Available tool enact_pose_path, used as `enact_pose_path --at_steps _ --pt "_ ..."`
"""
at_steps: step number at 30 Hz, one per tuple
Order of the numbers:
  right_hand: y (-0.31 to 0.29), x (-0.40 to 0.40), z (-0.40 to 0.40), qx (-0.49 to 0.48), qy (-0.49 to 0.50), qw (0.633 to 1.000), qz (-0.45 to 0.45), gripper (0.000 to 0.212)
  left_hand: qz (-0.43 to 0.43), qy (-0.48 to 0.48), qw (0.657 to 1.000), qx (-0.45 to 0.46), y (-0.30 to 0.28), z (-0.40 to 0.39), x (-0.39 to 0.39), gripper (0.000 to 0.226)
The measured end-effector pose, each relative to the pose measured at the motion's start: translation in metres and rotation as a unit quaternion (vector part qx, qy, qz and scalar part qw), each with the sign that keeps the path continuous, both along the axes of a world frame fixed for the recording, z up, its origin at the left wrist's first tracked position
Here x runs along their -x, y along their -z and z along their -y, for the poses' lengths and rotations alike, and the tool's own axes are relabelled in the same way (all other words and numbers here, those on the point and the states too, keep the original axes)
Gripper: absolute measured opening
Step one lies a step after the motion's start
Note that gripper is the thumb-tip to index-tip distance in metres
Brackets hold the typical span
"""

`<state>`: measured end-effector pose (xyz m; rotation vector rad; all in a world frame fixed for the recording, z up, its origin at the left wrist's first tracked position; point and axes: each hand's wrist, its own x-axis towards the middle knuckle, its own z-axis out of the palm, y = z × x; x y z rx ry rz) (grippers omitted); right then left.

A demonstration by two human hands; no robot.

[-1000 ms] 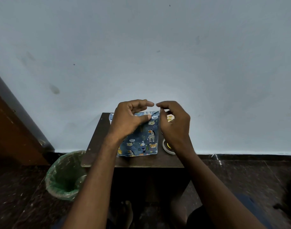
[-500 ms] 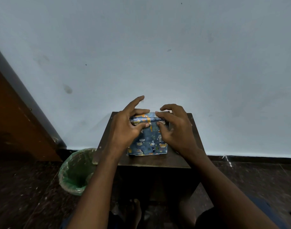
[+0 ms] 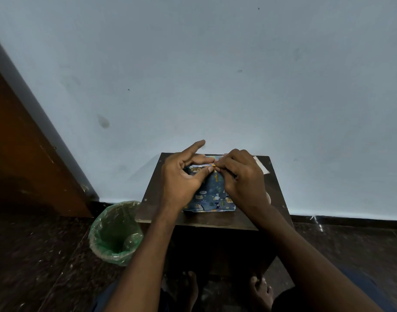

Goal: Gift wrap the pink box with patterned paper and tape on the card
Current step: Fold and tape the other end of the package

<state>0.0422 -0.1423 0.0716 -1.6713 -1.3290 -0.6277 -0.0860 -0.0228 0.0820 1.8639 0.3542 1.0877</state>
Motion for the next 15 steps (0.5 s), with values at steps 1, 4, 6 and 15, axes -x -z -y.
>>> enact_pose_path --at_steps 1,4,6,15 --pt "0.0001 0.0007 -0.0003 -0.003 0.003 1.000 0.000 0.011 0.004 -0.004 1.000 -0.017 0.0014 -0.0025 0.0000 0.052" --pt "-0.0003 0.0020 0.0000 -0.014 0.012 1.000 -0.001 0.013 0.021 -0.015 0.998 -0.050 0.0013 -0.0047 -0.0002 0.032" --pt "-0.0004 0.0015 0.0006 -0.017 0.014 1.000 -0.002 0.015 0.017 0.001 0.999 -0.035 0.0008 -0.0043 -0.0004 0.030" --pt "-0.0014 0.0020 0.0013 -0.019 0.014 1.000 -0.007 0.010 -0.022 0.068 0.997 0.019 -0.0017 -0.0098 0.0082 0.038"
